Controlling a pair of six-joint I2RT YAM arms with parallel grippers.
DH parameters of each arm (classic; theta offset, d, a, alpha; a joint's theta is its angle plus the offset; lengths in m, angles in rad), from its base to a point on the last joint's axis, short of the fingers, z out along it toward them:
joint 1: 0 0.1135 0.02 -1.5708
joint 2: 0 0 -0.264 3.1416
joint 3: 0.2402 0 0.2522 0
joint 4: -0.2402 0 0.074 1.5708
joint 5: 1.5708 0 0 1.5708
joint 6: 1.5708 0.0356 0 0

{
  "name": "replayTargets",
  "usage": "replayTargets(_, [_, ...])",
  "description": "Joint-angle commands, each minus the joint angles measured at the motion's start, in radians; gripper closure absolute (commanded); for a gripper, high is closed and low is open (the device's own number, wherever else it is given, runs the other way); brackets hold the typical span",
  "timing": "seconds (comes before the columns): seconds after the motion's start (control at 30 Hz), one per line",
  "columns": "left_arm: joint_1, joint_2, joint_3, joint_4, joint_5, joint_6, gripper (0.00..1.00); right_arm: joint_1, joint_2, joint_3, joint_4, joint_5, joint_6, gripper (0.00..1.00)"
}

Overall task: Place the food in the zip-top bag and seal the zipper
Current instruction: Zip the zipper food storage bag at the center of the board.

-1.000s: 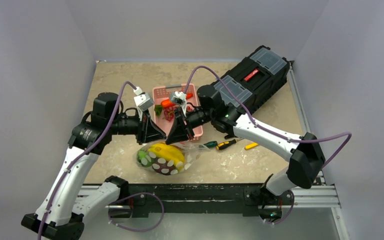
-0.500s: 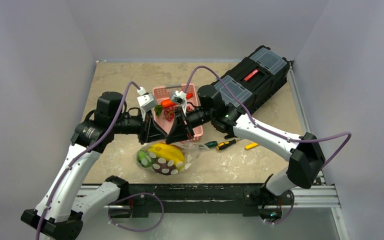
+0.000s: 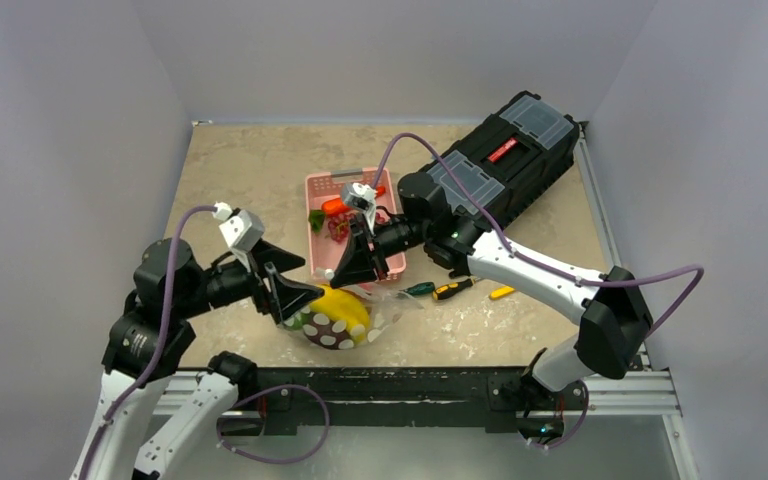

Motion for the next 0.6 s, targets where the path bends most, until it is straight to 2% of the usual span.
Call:
replayTargets(0.0, [0.038,-0.043,-0.085,0.154,-0.009,-0.138,0.24,0.006,-0.042,0.007,0.045,-0.024,-0.023,1.00])
replayTargets(0.17, [0.041,-0.001,-0.110,0.184,0.054,-0.150,0.43,0.006,-0.040,0.012,0.044,-0.025,-0.021,1.00])
replayTargets(0.4, [0.041,0.003,-0.146,0.260,0.080,-0.193,0.76,0.006,-0.049,0.009,0.043,-0.022,-0.021,1.00])
replayTargets(0.57, [0.041,0.000,-0.163,0.268,0.079,-0.202,0.84,0.006,-0.045,0.014,0.041,-0.026,-0.021,1.00])
